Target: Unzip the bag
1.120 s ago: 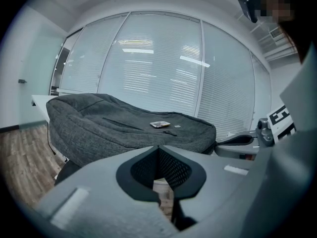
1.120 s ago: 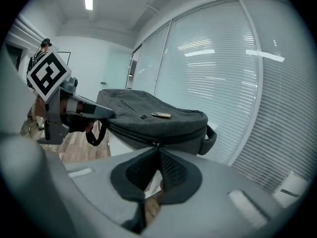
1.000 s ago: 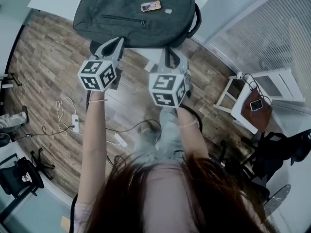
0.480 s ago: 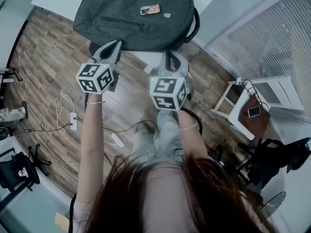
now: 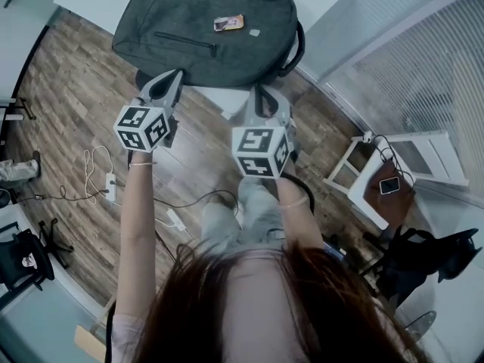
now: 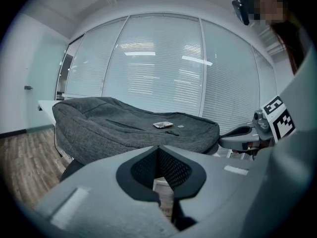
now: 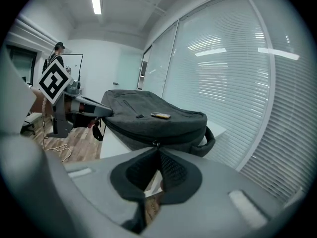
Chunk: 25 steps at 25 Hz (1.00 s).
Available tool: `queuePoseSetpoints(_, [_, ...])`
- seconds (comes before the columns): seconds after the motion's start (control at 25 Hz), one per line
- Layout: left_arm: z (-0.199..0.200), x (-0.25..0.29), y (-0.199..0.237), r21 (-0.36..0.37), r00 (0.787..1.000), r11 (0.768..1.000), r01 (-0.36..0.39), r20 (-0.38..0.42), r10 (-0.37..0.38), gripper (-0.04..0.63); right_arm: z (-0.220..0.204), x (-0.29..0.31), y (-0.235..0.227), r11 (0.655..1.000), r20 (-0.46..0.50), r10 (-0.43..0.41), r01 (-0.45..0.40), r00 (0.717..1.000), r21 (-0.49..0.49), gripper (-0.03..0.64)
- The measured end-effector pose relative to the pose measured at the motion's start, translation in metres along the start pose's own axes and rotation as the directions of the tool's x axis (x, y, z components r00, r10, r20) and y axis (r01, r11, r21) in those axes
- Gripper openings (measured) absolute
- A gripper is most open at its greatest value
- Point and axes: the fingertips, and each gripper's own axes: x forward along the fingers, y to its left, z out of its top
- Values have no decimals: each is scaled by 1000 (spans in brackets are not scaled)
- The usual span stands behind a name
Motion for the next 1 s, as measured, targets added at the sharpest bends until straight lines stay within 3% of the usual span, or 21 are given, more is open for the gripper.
queuePoseSetpoints(1.0, [0, -1, -1, 11, 999, 1000, -28, 26, 28, 5, 4, 7, -56, 996, -11, -21, 20, 1000, -82, 8])
